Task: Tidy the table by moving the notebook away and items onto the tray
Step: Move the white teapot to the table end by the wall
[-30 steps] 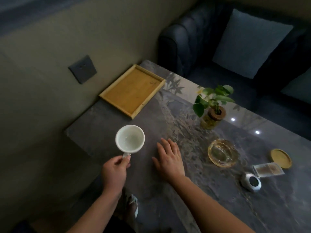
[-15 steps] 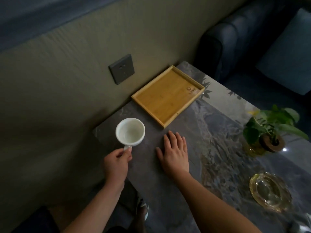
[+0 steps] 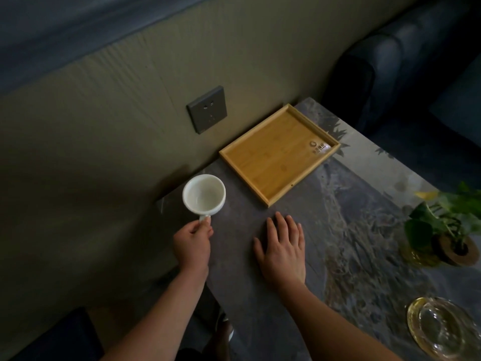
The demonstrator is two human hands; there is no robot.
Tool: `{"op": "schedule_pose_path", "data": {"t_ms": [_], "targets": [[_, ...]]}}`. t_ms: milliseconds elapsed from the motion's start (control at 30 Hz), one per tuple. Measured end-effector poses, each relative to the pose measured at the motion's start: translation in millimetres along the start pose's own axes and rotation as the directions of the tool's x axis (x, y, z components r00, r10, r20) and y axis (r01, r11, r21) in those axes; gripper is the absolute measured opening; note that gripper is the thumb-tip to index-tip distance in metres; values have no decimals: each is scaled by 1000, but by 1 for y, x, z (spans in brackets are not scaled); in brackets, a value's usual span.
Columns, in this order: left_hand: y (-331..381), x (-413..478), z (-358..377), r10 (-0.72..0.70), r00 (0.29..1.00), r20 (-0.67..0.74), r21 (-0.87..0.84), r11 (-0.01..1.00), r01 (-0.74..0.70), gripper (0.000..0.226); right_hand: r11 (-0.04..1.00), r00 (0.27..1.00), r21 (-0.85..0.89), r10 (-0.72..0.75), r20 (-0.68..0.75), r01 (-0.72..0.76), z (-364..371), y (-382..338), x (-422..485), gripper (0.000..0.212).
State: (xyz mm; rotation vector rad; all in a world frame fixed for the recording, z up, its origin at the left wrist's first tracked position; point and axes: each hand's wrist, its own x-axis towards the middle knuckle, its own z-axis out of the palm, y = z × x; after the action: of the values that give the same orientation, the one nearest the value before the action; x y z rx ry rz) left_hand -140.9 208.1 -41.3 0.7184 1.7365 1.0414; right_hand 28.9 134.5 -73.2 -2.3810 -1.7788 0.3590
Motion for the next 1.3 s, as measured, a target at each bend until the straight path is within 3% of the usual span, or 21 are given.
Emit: {"op": "schedule_pose_path", "data": {"t_ms": [367,533,767,1300], "targets": [[5,4,26,-33,991,-131,-63,998,25,9,1000,1000,-11,2,20,-2,1,1,1,70],[11,4,39,-118,976,-183,-175,981,86,14,1000,1000,-17,5,18,-5,2,0,1,70],[27,5,52,-281,939,-198,-325,923,207,15,999,1000,-34,4,4,-4,6,1,1,70],[30,14,55,-322,926,-197,-397,890,225,21,998,1000,-57,10,29,-8,5,2,2,70]]}}
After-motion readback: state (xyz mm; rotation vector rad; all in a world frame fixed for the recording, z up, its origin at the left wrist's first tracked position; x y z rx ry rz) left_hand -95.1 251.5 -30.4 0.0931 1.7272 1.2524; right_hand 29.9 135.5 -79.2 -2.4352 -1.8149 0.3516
